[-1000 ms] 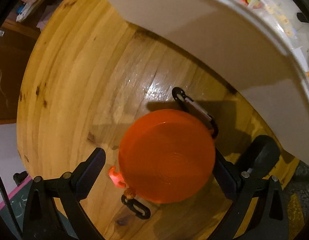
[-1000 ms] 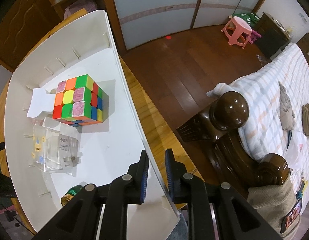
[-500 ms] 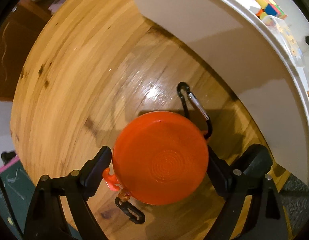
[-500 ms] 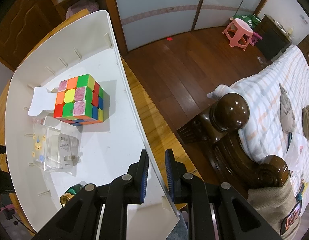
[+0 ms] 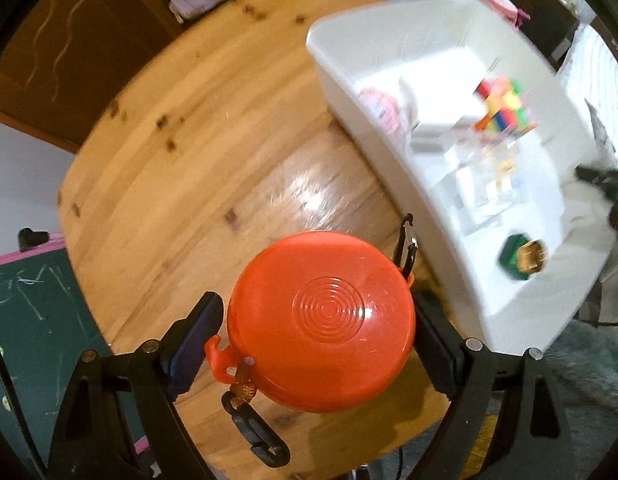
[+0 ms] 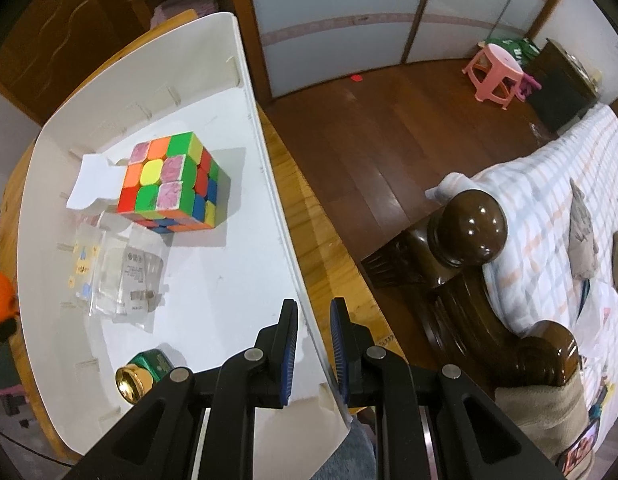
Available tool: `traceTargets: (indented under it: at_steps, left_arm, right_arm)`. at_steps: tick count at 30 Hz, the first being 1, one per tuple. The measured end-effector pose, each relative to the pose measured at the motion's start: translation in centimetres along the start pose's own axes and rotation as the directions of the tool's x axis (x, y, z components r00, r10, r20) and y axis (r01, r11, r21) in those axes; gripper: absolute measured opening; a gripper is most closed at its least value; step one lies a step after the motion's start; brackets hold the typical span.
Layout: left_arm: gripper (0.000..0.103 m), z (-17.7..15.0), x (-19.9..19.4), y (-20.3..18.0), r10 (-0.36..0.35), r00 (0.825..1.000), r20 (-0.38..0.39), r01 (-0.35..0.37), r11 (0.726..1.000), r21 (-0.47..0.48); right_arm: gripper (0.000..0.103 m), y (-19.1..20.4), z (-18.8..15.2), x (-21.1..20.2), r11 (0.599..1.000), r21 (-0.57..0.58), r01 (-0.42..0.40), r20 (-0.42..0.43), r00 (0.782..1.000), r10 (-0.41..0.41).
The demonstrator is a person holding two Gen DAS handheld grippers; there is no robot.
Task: Organize rigid objects
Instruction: 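Carry the orange reel into the bin and open the left tool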
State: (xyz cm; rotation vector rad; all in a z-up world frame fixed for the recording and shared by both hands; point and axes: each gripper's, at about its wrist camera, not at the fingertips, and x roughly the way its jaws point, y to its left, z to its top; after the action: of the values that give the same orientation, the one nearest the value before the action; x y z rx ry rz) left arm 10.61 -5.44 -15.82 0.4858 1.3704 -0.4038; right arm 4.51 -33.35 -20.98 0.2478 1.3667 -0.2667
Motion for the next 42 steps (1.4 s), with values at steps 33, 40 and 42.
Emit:
traceTargets:
  at_steps: [33, 40, 42]
  left_arm:
    - [0.092, 19.1, 5.2, -14.5, 0.004, 0.997, -0.073, -0.004, 1.0, -0.009]
    - [0.092, 19.8, 6.1, -14.7, -0.014, 0.996, -0.087, 0.011, 1.0, -0.029]
    - [0.092, 19.8, 6.1, -14.5, -0.034, 0.995, -0.098, 0.03, 0.999, -0.04]
  right_arm:
    - [0.015, -1.5, -1.5, 0.2, 0.973, -0.147, -0.178, -0.027, 0.984, 0.176]
    - [0.015, -1.4, -1.3, 0.3, 0.969, -0.157, -0.189, -0.034, 0.982, 0.186]
    - [0.015, -1.3, -1.2, 0.3, 0.968, -0.161, -0.191, -0.036, 0.982, 0.188]
